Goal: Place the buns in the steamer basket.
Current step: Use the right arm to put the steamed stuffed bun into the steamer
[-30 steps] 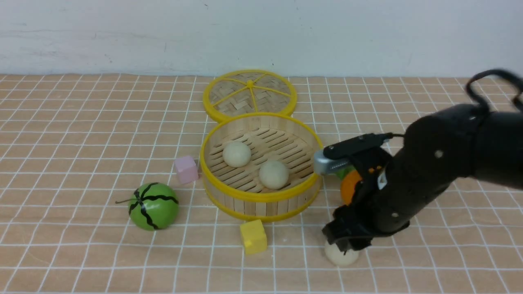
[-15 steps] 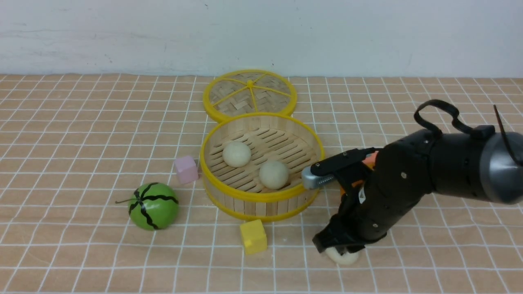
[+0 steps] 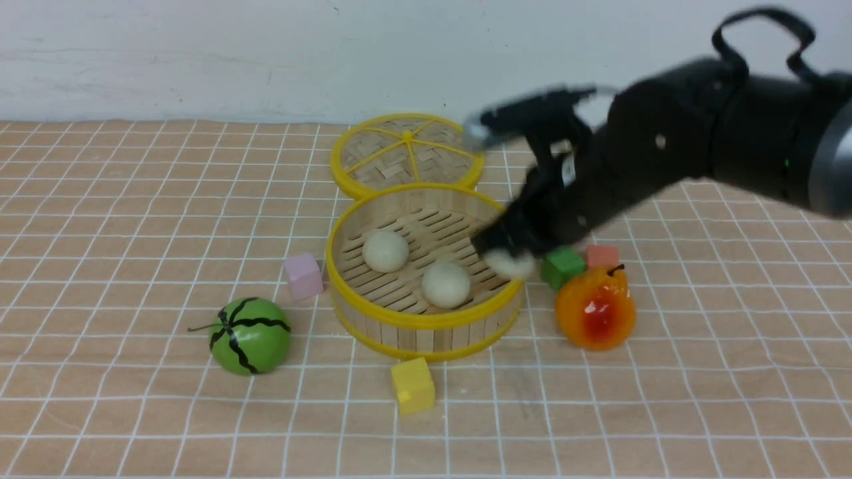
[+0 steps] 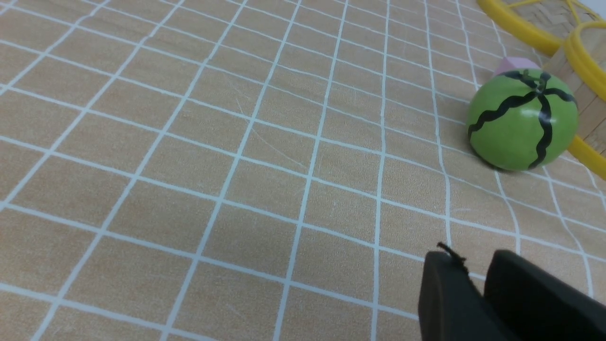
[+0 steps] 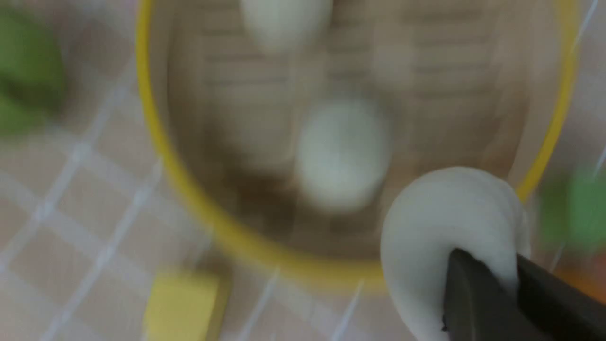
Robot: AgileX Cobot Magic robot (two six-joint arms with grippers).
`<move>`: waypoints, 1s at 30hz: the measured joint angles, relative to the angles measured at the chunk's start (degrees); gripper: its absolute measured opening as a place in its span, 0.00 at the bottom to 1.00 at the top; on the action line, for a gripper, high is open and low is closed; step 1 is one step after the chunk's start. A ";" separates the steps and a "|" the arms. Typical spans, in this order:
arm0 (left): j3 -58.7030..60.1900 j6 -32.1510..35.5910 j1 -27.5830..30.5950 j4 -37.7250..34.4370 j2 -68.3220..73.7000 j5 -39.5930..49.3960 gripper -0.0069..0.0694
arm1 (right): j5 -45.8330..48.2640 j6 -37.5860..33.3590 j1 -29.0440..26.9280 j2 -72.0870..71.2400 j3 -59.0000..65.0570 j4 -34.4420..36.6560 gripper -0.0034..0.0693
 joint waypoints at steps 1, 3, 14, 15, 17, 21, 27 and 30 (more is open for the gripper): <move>0.00 0.00 0.00 0.00 0.00 0.00 0.25 | -2.63 0.00 0.00 0.87 -1.05 -1.28 0.07; 0.00 0.00 0.00 0.00 0.00 0.00 0.26 | -7.56 0.43 0.00 3.39 -2.37 -3.43 0.07; 0.00 0.00 0.00 0.00 0.00 0.00 0.27 | -22.95 4.53 -0.50 16.05 -2.63 -5.29 0.23; 0.00 0.00 0.00 0.00 0.00 0.00 0.27 | -25.83 4.54 -0.76 17.41 -2.63 -5.29 0.32; 0.00 0.00 0.00 0.00 0.00 0.00 0.28 | -26.98 4.73 -1.09 17.92 -2.63 -5.29 0.39; 0.00 0.00 0.00 0.00 0.00 0.00 0.28 | -28.74 4.89 -1.24 18.43 -2.63 -5.29 0.66; 0.00 0.00 0.00 0.00 0.00 0.00 0.28 | -27.06 4.89 -1.24 17.92 -2.63 -5.30 0.83; 0.00 0.00 0.00 0.00 0.00 0.00 0.28 | -23.05 4.90 -1.24 15.57 -2.63 -5.30 0.85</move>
